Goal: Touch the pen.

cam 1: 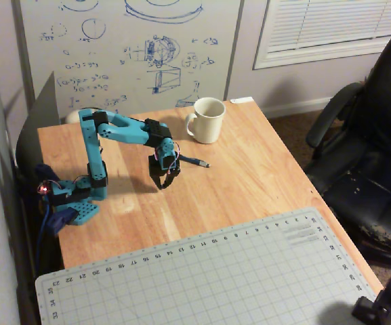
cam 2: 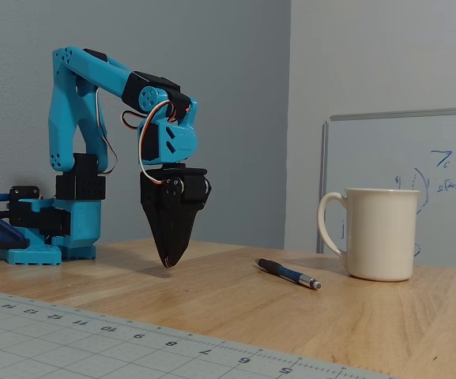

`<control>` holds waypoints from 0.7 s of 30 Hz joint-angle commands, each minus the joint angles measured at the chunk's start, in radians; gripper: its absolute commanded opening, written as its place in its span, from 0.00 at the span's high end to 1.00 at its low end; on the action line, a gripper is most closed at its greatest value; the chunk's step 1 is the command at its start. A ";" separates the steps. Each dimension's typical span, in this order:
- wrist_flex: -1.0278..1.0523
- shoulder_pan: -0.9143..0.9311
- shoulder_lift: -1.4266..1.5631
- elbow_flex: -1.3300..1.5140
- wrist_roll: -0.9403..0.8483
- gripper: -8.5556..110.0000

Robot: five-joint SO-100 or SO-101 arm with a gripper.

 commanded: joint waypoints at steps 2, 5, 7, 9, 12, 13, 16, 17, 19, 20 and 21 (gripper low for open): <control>0.095 -0.008 1.506 0.973 -0.005 0.92; 0.095 -0.008 1.506 0.973 -0.005 0.92; 0.095 -0.006 1.506 0.973 -0.005 0.92; 0.095 -0.006 1.506 0.973 -0.005 0.92; 0.095 -0.006 1.506 0.973 -0.005 0.92; 0.095 -0.006 1.506 0.973 -0.005 0.92; 0.095 -0.005 1.506 0.973 -0.003 0.92; 0.095 -0.006 1.506 0.973 0.003 0.92; 0.095 -0.008 1.506 0.973 0.005 0.92; 0.095 -0.008 1.506 0.973 0.005 0.92; 0.095 -0.008 1.506 0.973 0.005 0.92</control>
